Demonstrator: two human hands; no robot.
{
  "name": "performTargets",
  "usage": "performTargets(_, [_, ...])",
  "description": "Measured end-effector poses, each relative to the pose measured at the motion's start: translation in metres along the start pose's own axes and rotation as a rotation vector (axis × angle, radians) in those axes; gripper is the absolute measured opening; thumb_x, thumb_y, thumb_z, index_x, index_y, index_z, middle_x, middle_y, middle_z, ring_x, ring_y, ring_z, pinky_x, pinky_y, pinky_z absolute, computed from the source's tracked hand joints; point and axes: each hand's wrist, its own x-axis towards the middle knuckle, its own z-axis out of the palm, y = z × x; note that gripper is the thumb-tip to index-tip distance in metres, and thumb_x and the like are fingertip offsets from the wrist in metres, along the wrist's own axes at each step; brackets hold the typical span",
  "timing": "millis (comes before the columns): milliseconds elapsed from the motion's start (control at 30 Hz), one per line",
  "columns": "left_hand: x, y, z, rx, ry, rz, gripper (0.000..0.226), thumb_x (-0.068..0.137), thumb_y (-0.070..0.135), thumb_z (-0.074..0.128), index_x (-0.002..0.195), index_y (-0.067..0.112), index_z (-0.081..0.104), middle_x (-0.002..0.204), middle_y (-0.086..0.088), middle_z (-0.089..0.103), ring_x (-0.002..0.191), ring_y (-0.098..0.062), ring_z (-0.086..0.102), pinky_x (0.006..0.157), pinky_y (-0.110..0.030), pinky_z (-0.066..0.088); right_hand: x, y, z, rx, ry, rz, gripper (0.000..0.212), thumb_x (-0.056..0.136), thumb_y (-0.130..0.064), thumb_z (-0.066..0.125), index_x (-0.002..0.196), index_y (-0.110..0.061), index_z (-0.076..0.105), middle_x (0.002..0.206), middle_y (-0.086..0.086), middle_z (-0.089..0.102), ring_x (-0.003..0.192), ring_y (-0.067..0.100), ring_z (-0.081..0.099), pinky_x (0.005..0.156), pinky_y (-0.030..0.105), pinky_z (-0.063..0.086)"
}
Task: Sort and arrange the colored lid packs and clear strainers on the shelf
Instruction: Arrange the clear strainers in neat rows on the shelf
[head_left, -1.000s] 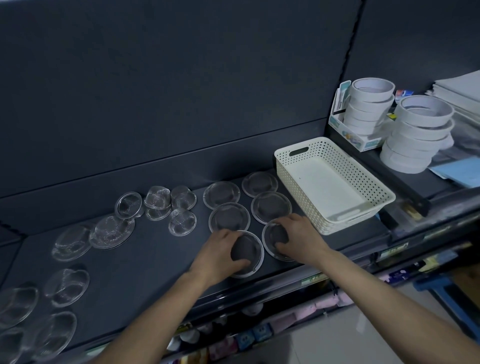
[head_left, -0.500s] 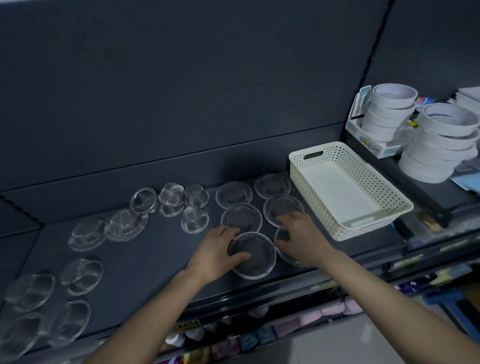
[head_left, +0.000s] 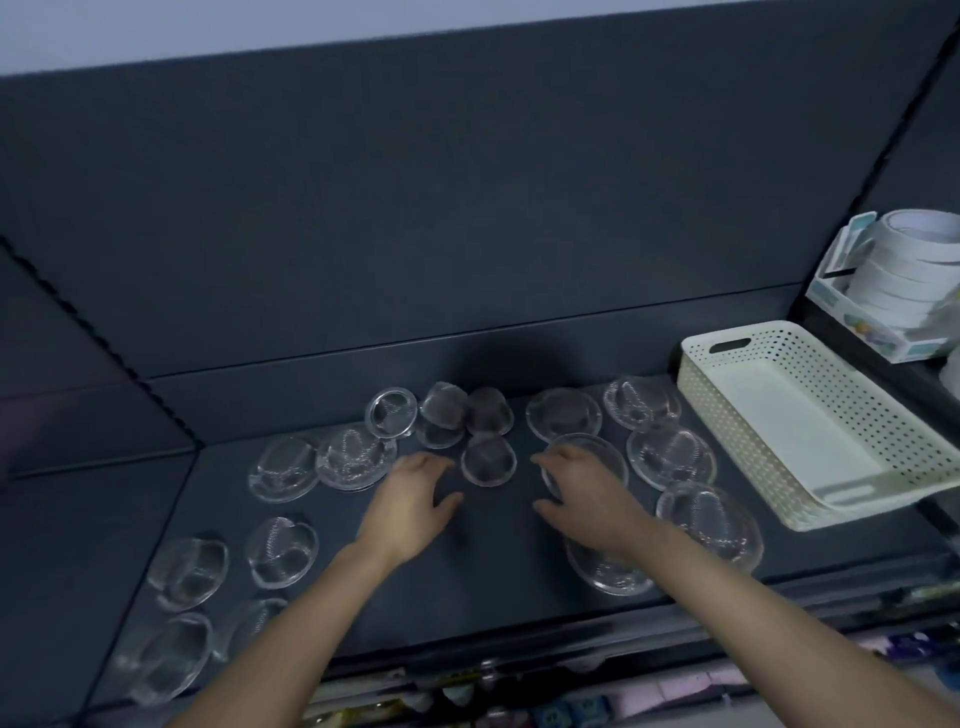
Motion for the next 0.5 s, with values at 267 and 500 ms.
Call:
performTargets(267, [0.004, -0.075, -0.033, 0.029, 0.016, -0.094, 0.028, 0.082, 0.015, 0.064, 0.109, 0.008, 0.064, 0.109, -0.006, 0.062, 0.106, -0.027, 0.054, 0.092, -0.026, 0.037, 0.052, -0.040, 0.029, -0.071, -0.034, 0.024, 0.070, 0.076, -0.021, 0.063, 0.141, -0.020, 0.037, 0.143, 0.009, 0.035, 0.127, 0.036, 0.039, 0.106, 0.040, 0.037])
performTargets(500, [0.013, -0.121, -0.052, 0.057, -0.035, -0.213, 0.054, 0.086, 0.027, 0.064, 0.134, 0.009, 0.048, 0.131, -0.012, 0.053, 0.123, -0.030, 0.045, 0.104, -0.034, 0.037, 0.068, -0.053, 0.044, -0.085, -0.021, 0.123, 0.058, 0.078, -0.022, 0.062, 0.133, -0.023, 0.043, 0.130, 0.010, 0.040, 0.115, 0.034, 0.046, 0.098, 0.038, 0.043])
